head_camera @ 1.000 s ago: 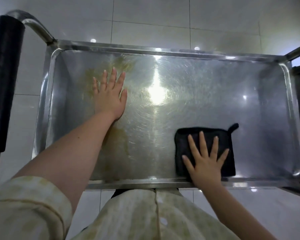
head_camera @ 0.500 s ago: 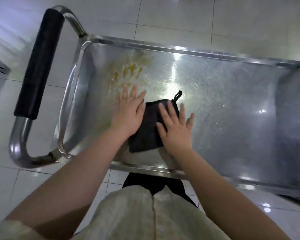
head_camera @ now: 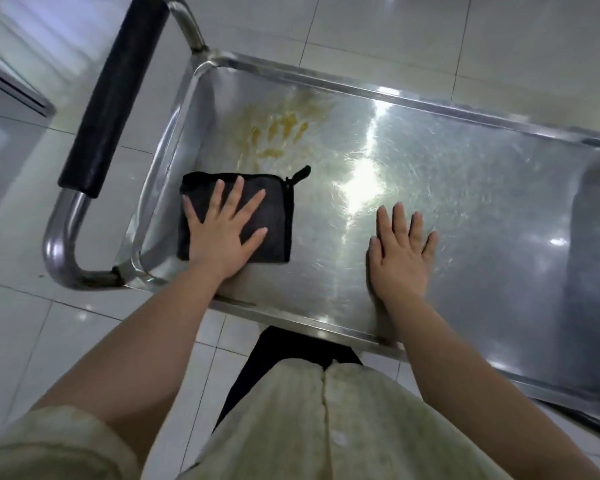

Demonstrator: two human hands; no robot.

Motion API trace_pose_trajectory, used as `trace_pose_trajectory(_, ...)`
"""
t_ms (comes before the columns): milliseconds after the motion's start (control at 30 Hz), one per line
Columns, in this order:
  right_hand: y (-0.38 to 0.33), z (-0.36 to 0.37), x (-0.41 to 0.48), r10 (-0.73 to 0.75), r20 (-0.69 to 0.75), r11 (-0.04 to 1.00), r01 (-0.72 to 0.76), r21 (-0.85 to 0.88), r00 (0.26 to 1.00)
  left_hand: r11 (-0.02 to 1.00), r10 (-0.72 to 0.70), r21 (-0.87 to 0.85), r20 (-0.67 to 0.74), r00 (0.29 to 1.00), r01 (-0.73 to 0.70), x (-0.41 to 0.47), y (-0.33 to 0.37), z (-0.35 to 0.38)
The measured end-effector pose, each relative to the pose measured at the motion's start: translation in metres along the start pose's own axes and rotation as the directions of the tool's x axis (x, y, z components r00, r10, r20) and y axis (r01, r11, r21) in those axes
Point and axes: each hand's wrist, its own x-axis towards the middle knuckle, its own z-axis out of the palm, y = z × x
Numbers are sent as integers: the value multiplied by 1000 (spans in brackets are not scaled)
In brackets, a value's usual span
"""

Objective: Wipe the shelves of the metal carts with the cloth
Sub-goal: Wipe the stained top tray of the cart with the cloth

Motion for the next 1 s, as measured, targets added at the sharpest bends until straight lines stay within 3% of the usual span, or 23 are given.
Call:
trace_pose_trajectory(67, -1, 0, -1, -5, -10, 1000, 5, -10, 1000, 999, -54, 4, 20, 998, 54, -1, -28, -2)
trace_pose_trajectory(167, -1, 0, -1, -6, -1, 1000, 6, -22, 1000, 998, -56, 3, -2, 998, 56, -1, -12, -1)
trace_pose_trajectory(367, 5, -7, 4, -55, 99, 998, 57, -16, 994, 976, 215, -21, 21, 976, -215, 2, 111, -3)
trace_pose_trajectory(500, 19, -8, -11, -32, 108, 999, 33, -4, 994, 987, 27, -158, 7, 1000, -26, -2, 148, -5)
trace_pose_trajectory(600, 19, 1, -22, 2, 69, 1000, -2, -2, 998, 979, -146, -135, 40, 988, 150, 0, 160, -1)
trace_pose_trajectory(800, 17, 10, -19, 26, 24, 999, -26, -28, 999, 988, -79, -135, -13, 997, 77, -28, 159, 12)
trace_pose_trajectory(1000, 22, 3, -31, -24, 104, 1000, 24, 6, 994, 977, -115, -180, -4, 993, 113, -55, 161, 19)
